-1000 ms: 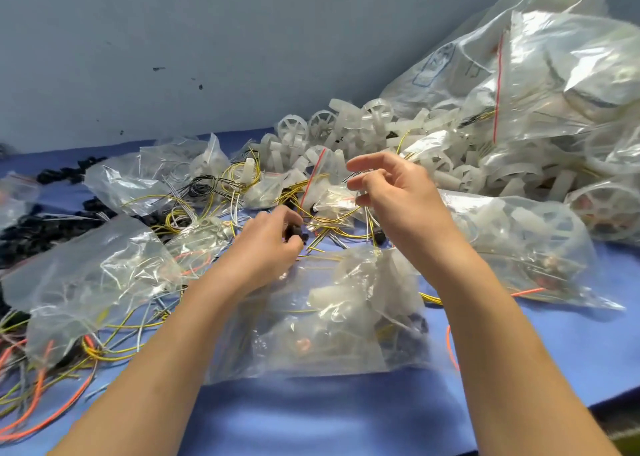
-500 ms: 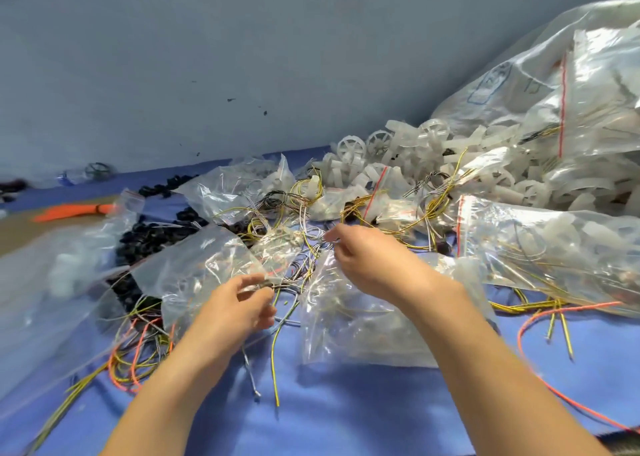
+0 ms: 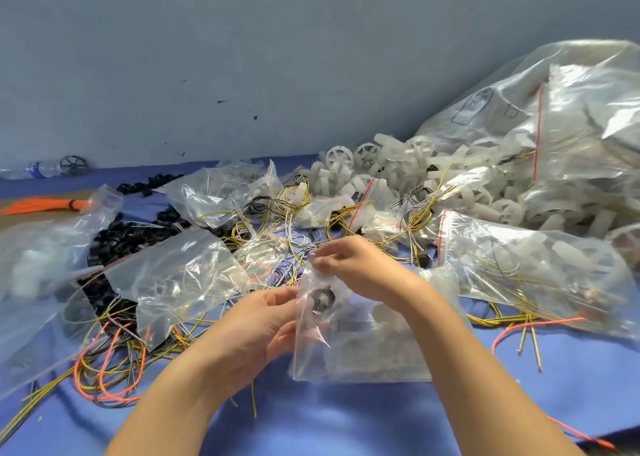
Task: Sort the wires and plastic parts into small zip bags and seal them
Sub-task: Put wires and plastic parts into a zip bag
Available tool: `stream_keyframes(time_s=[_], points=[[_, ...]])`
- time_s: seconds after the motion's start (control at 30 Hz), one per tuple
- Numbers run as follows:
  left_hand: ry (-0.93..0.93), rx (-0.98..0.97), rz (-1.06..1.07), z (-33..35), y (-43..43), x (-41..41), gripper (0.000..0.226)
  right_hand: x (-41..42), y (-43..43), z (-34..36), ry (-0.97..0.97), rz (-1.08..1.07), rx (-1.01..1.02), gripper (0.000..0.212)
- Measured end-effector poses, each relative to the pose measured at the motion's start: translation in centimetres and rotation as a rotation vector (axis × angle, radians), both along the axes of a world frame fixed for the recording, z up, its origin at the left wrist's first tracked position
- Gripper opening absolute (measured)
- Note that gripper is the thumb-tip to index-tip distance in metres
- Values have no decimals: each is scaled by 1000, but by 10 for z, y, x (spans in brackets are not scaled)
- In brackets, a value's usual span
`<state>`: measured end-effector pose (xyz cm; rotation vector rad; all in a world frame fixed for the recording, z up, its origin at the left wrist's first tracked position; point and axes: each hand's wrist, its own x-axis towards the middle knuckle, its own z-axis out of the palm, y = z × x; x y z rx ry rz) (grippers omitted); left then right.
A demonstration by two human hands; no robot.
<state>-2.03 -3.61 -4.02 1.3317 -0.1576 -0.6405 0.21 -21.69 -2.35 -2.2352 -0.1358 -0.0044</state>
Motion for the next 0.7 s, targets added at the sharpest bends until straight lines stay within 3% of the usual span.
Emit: stream_keyframes(time_s=[0.17, 0.3, 0.37, 0.43, 0.5, 0.6, 0.7], points=[[-55, 59, 21, 4, -14, 3, 22, -2, -8, 8, -166, -47, 165, 14], [-30, -53, 14, 24, -26, 1, 67, -16, -10, 27, -336, -54, 296, 13], [-275, 95, -8, 39, -23, -5, 63, -25, -14, 41, -427, -56, 406, 16], [-720, 472, -66, 53, -19, -13, 39, -36, -19, 55, -509, -73, 507, 21], [-1003, 747, -12, 69, -16, -19, 24, -47, -25, 69, -575, -99, 582, 22], [-1191, 807, 184, 106, -15, -22, 22, -58, -33, 92, -672, -138, 687, 22], [-1428, 736, 358, 135, -8, -12, 22, -56, -48, 108, -747, -167, 816, 25]])
